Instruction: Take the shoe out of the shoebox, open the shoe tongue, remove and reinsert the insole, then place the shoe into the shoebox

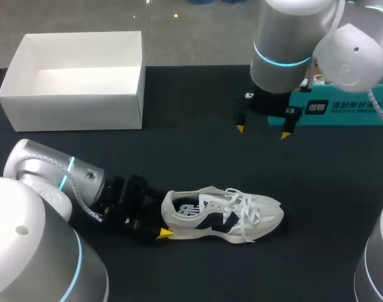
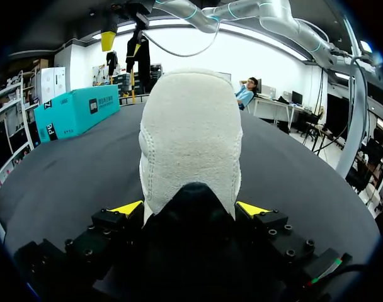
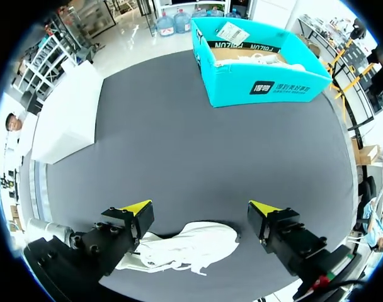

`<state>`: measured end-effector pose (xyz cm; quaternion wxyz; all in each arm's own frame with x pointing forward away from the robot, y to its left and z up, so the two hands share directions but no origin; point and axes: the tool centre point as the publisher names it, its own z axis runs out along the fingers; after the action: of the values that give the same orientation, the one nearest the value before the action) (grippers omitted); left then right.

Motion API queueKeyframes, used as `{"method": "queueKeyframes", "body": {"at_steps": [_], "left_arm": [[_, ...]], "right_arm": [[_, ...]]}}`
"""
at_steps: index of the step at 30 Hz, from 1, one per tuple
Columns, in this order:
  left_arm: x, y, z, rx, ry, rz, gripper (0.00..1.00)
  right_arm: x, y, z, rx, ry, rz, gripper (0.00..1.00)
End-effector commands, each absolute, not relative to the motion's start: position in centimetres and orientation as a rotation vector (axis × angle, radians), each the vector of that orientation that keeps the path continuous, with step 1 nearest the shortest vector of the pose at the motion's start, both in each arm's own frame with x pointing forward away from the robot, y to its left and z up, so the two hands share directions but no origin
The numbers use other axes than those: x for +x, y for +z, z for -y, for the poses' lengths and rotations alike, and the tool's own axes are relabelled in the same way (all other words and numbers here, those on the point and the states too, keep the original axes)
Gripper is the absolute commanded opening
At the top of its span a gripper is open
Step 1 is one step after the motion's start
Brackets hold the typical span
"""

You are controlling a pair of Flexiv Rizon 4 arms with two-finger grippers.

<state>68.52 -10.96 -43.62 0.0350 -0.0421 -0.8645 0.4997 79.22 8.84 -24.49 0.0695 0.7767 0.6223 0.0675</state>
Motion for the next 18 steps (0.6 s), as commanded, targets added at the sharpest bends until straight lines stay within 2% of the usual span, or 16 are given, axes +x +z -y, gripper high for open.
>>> {"method": "queueKeyframes", "body": {"at_steps": [1, 18], "left_arm": [[68.37, -44.46, 11.10, -0.128, 1.531, 2.660, 0.00], [68.37, -44.46, 11.10, -0.128, 1.531, 2.660, 0.00]], "right_arm": [[77.71, -25.09, -10.96, 2.355, 0.223, -1.864, 1.00], [77.44, -25.09, -11.28, 2.380, 0.247, -1.860, 1.00]]}}
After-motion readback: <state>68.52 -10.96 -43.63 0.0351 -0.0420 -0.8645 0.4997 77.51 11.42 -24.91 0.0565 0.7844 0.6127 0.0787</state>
